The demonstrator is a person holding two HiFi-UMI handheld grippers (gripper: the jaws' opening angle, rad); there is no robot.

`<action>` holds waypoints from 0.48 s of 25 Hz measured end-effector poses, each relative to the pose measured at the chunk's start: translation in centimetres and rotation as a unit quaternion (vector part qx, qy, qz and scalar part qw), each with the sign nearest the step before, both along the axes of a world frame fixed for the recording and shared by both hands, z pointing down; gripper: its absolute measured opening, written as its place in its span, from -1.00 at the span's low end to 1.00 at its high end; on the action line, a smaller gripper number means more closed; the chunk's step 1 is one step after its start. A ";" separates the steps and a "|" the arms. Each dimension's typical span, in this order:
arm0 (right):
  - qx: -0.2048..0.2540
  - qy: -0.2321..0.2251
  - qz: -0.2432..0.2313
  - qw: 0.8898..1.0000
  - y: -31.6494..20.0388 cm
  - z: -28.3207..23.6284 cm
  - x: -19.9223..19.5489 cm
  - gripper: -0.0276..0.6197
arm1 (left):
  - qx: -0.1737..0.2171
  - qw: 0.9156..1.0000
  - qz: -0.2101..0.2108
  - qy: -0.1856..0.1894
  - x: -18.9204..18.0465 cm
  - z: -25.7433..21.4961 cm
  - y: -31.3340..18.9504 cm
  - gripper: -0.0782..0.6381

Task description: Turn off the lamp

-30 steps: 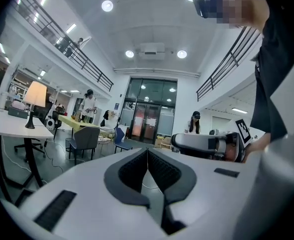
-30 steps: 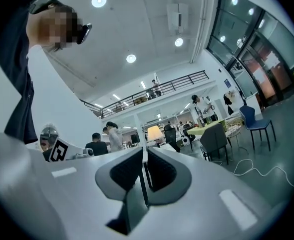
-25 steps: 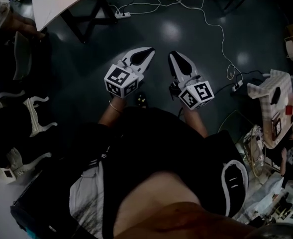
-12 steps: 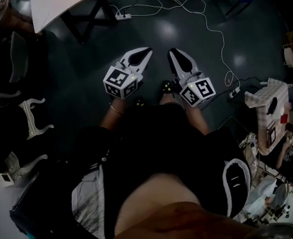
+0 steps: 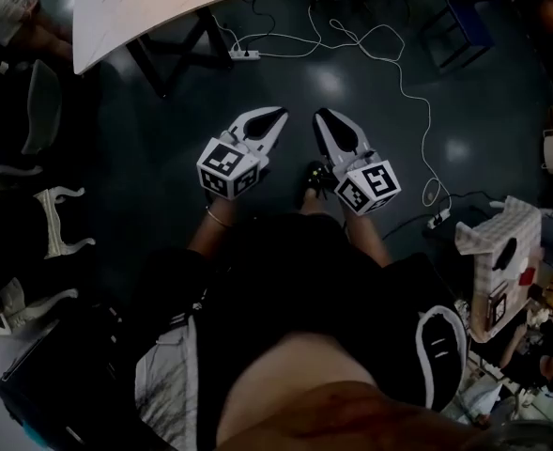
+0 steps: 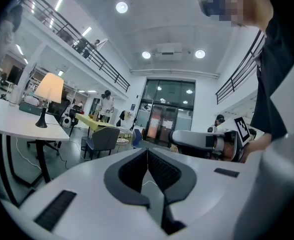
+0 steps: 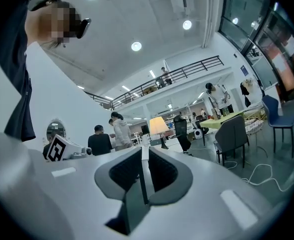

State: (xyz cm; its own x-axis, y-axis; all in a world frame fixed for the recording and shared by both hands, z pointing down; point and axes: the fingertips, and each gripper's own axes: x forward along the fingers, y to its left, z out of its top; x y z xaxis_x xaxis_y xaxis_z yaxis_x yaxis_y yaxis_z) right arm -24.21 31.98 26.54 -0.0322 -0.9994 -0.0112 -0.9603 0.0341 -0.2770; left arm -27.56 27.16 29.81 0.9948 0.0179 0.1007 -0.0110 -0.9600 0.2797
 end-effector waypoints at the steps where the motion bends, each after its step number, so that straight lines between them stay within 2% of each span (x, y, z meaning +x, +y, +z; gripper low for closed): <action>1: 0.002 0.001 -0.006 1.000 -0.5 -0.1 0.8 -0.87 | 0.002 1.000 0.000 -0.002 0.8 0.1 -0.3 -0.76; 12: 0.017 -0.011 -0.027 0.999 -3.3 -0.4 11.8 -0.86 | 0.008 1.000 -0.011 -0.019 11.5 0.2 -2.4 -0.76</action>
